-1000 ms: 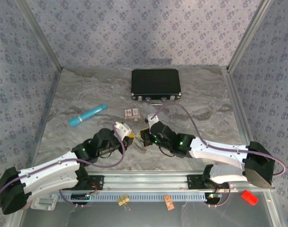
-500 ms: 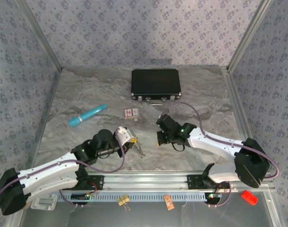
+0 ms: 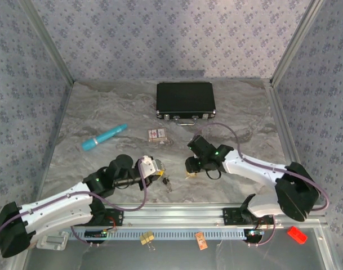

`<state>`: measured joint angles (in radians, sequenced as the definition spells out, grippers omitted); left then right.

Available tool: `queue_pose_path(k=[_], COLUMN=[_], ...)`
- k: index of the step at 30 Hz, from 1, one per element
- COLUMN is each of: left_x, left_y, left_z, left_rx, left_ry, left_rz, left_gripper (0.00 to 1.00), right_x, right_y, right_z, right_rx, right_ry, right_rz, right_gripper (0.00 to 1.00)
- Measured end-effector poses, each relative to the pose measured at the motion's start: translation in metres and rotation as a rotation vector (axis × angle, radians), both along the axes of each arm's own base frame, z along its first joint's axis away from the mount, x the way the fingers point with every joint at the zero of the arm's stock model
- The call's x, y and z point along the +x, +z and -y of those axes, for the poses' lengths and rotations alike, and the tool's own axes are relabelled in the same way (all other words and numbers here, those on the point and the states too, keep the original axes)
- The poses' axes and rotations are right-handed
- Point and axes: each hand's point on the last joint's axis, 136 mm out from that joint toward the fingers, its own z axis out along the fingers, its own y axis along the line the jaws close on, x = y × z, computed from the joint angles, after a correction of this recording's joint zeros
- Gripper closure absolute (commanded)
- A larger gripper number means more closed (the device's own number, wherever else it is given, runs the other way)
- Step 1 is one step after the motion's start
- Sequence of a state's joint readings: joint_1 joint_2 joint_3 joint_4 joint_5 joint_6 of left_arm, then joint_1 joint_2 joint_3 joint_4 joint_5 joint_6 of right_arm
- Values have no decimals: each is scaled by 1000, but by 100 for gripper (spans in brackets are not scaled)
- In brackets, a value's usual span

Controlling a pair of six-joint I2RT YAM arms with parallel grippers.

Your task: Put the keys on the keyring

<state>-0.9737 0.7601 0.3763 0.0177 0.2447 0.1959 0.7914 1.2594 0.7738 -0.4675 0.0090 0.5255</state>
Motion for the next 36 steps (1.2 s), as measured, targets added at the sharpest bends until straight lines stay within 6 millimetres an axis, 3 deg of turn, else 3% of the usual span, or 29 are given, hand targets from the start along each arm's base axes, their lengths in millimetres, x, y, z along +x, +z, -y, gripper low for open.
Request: queue_pose_path(k=[4,13,16,21,24,29,32,36], left_x=[-3,17,39,85,112,149,144,107], left_y=[-6,-4,-1,10,17,6,-3,-16], left_z=[4,7,-6,-51,-68,-61,-45,-20], left_rx=[39,91,106,143,163,227,233,231], left_ry=[-28,46,175,464,590,690,694,664], left_rz=[12,47,77,90,95,43,13,-56], left_gripper=[100,100,100,100,100,100,100,100], right_x=[12,20,20,20,21,21,18,16], right_y=[13,18,23,26,27,29,33,38], right_z=[6,10,13,15,14,13,15,17], right_rx=[26,47,56,64,70,82,92,108], right_ry=[-23,-21,-24,-27,-26,-23,-24,-28], right_rz=[50,64,77,90,95,101,114,130], right_gripper=[57,58,58,59,59,60,60,60])
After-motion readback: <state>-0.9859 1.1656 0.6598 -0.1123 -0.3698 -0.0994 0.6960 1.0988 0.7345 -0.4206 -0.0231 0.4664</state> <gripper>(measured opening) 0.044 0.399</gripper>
